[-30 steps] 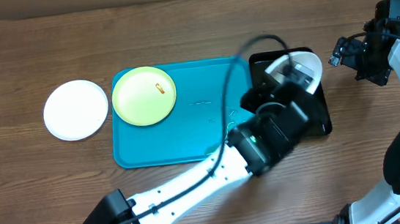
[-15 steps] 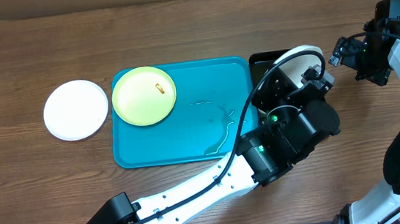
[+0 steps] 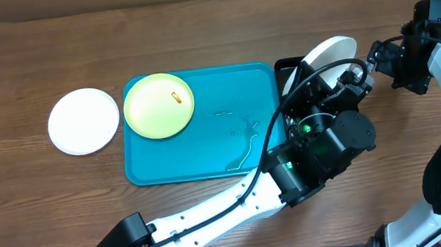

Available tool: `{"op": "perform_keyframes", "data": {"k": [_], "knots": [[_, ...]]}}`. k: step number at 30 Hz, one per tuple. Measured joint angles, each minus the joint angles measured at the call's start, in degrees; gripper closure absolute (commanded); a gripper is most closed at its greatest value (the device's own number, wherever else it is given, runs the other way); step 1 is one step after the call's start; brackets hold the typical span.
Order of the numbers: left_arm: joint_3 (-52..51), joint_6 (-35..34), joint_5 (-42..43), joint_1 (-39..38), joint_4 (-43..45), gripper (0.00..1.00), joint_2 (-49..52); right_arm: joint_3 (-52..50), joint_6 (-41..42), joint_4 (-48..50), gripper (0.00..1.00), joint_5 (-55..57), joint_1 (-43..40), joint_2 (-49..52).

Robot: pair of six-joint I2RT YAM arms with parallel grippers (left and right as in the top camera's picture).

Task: Clean dirty plates on tray and stack at the side
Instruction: 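Carry the white plate left and stack it on the first white plate, then release the plate and raise the left gripper off the stack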

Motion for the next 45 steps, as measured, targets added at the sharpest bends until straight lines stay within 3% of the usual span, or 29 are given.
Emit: {"op": "perform_keyframes", "data": {"k": [6,10,13,19,26,29,35,40,45], "knots": [[0.0,-3.2,-1.4,0.5,-1.5,0.96,0.0,0.0,0.0,0.0,0.00,0.0,0.0,0.0],[0.5,-14.9,-0.3,2.1,-13.4,0.96,0.0,0.0,0.0,0.1,0.00,0.0,0.0,0.0],[0.5,-26.0,4.9,4.4,-23.7,0.96,0.1,0.0,0.0,0.0,0.00,0.0,0.0,0.0],[0.5,-44.3,23.7,13.3,-31.1,0.96,0.4,0.0,0.0,0.0,0.00,0.0,0.0,0.0],[0.5,-55.7,54.2,31.0,-34.1,0.96,0.4,0.0,0.0,0.0,0.00,0.0,0.0,0.0],[0.5,-58.7,68.9,41.7,-36.6,0.96,0.4,0.0,0.0,0.1,0.00,0.0,0.0,0.0],[0.7,-60.3,84.4,62.2,-49.4,0.96,0.4,0.0,0.0,0.0,0.00,0.0,0.0,0.0],[0.8,-57.6,86.2,77.0,-57.6,0.96,0.4,0.0,0.0,0.0,0.00,0.0,0.0,0.0],[0.8,-55.6,79.9,90.3,-61.6,0.96,0.4,0.0,0.0,0.0,0.00,0.0,0.0,0.0]]}}
